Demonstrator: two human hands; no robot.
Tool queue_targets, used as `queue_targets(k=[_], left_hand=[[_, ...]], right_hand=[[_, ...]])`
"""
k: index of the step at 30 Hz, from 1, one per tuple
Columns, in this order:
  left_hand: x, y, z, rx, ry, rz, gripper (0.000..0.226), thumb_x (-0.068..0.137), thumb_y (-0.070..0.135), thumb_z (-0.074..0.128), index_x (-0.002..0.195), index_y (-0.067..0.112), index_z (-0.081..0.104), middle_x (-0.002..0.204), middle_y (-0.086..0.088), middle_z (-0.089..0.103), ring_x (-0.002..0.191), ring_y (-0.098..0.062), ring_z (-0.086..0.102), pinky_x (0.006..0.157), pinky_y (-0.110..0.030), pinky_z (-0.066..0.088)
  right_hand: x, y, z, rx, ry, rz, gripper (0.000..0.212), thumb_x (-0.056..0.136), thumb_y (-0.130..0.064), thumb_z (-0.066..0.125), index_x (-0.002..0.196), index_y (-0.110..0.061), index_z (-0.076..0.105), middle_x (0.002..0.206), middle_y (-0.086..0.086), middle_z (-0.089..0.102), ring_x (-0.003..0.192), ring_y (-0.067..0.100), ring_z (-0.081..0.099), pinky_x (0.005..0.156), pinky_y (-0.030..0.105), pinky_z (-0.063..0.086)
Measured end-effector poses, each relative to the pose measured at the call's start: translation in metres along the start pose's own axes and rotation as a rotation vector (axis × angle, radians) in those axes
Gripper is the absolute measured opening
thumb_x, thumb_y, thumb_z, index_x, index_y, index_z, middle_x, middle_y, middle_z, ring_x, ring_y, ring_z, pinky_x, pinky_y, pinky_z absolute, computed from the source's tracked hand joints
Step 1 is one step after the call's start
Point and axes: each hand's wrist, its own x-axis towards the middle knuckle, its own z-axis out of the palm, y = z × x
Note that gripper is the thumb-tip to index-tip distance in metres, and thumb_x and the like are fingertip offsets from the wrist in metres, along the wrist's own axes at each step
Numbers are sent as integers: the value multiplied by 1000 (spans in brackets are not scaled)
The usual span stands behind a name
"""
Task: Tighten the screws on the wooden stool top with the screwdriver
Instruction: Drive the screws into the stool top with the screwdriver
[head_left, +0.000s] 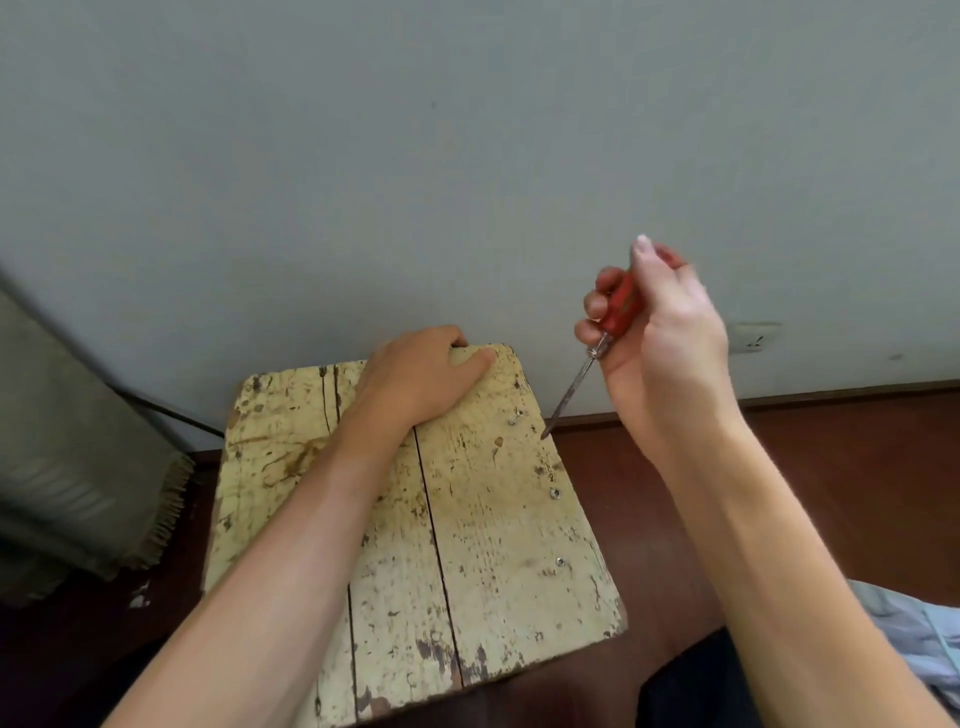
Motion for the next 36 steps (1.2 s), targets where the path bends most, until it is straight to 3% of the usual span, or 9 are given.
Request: queue_targets(k=[3, 6, 10, 15, 29, 36], left_hand=[[2, -1, 2, 17, 7, 11, 54, 91, 78, 38, 115, 36, 63, 115, 9, 69, 104, -22, 63, 82, -39, 46], [4, -1, 2, 30, 7, 9, 56, 91, 78, 37, 118, 36, 63, 114, 10, 68, 104, -21, 61, 81, -38, 43], [4, -1, 1, 36, -1, 9, 56, 92, 78, 36, 116, 35, 63, 111, 11, 66, 101, -20, 60, 79, -38, 43], [2, -1, 3, 54, 8, 20, 57, 92, 77, 35, 117, 34, 63, 112, 11, 66, 103, -21, 61, 79, -38, 41], [3, -2, 1, 49, -6, 19, 56, 93, 77, 35, 116, 34, 63, 101, 15, 61, 95, -17, 57, 79, -38, 39], [3, -1, 1, 48, -8, 25, 53, 93, 77, 36, 110, 35, 63, 102, 12, 66, 95, -18, 59, 83, -40, 46]], right_hand=[[13, 9, -9, 78, 5, 28, 22, 116, -37, 46, 116, -23, 63, 76, -1, 57, 61, 12, 52, 54, 24, 43], [13, 19, -24, 189, 9, 42, 35, 115, -50, 37, 118, -29, 64, 69, -5, 48, 53, 11, 37, 49, 23, 34], [5, 31, -32, 255, 42, 57, 49, 112, -56, 32, 91, -19, 55, 61, -4, 34, 48, 12, 22, 44, 25, 19], [6, 30, -28, 387, 65, 62, 54, 108, -58, 30, 72, -22, 49, 57, -5, 26, 45, 13, 15, 42, 24, 15], [11, 37, 0, 308, 23, -77, 53, 110, -49, 27, 71, -18, 45, 56, -2, 25, 48, 18, 13, 45, 25, 16], [12, 38, 2, 271, 12, -75, 53, 110, -48, 26, 70, -18, 45, 57, -1, 25, 49, 18, 12, 46, 25, 15]])
